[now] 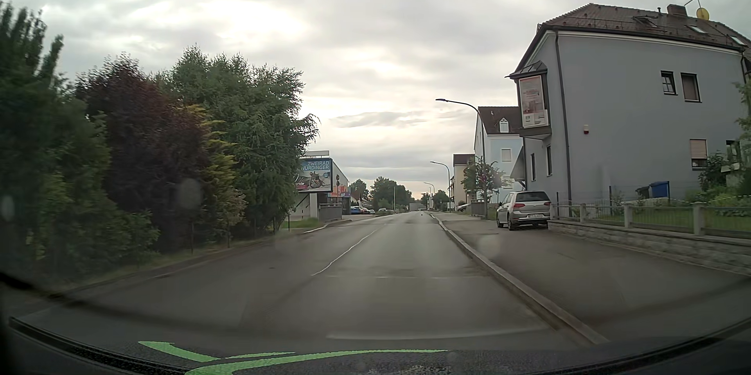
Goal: Follow the waypoints while adhering to traffic rules and regulations
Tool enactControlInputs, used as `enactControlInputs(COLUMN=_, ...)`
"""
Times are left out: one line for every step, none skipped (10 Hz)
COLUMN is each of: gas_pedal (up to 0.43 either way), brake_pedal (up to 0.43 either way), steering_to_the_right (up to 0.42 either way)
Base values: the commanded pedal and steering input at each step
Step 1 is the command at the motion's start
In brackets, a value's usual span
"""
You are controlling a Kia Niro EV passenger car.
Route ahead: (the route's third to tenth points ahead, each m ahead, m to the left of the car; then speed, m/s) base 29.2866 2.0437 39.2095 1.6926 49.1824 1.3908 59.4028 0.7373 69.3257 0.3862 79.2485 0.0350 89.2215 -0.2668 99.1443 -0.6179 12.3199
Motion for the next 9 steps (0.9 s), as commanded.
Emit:
enactControlInputs(gas_pedal=0.157, brake_pedal=0.0, steering_to_the_right=0.015)
enactControlInputs(gas_pedal=0.157, brake_pedal=0.0, steering_to_the_right=0.015)
enactControlInputs(gas_pedal=0.157, brake_pedal=0.0, steering_to_the_right=0.015)
enactControlInputs(gas_pedal=0.157, brake_pedal=0.0, steering_to_the_right=0.015)
enactControlInputs(gas_pedal=0.157, brake_pedal=0.0, steering_to_the_right=0.014)
enactControlInputs(gas_pedal=0.157, brake_pedal=0.0, steering_to_the_right=0.012)
enactControlInputs(gas_pedal=0.157, brake_pedal=0.0, steering_to_the_right=0.012)
enactControlInputs(gas_pedal=0.157, brake_pedal=0.0, steering_to_the_right=0.011)
enactControlInputs(gas_pedal=0.157, brake_pedal=0.0, steering_to_the_right=0.01)
